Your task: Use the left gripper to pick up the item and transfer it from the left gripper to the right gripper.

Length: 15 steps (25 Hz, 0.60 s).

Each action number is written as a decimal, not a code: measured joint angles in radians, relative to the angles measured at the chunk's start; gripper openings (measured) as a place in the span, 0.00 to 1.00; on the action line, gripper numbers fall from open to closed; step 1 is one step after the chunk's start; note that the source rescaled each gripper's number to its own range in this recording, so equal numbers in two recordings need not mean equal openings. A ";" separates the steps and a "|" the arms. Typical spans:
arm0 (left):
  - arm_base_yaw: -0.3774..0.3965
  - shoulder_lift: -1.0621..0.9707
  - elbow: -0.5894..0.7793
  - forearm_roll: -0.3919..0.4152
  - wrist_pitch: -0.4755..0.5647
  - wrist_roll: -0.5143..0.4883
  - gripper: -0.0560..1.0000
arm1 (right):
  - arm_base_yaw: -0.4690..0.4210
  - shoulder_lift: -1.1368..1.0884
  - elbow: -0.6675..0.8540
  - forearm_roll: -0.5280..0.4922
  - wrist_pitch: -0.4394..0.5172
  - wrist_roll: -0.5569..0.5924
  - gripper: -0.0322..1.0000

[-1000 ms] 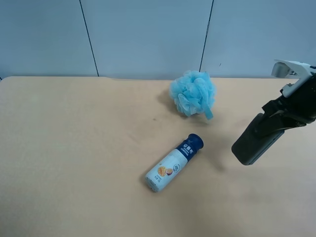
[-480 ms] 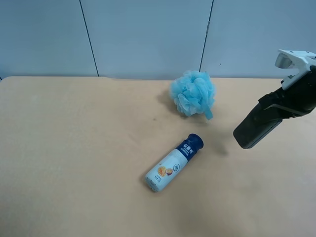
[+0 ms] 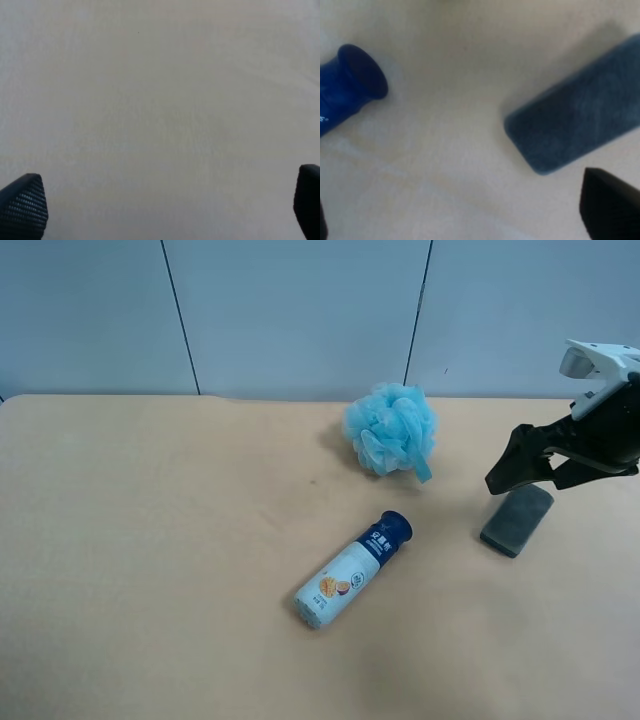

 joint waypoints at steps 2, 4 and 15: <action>0.000 0.000 0.000 0.000 0.000 0.000 1.00 | 0.000 0.000 0.000 0.000 0.000 0.000 0.99; 0.000 0.000 0.000 0.000 0.000 0.000 1.00 | 0.000 0.000 0.000 0.000 0.000 0.009 1.00; 0.000 0.000 0.000 0.000 0.000 0.000 1.00 | 0.000 -0.177 0.000 -0.045 0.142 0.095 1.00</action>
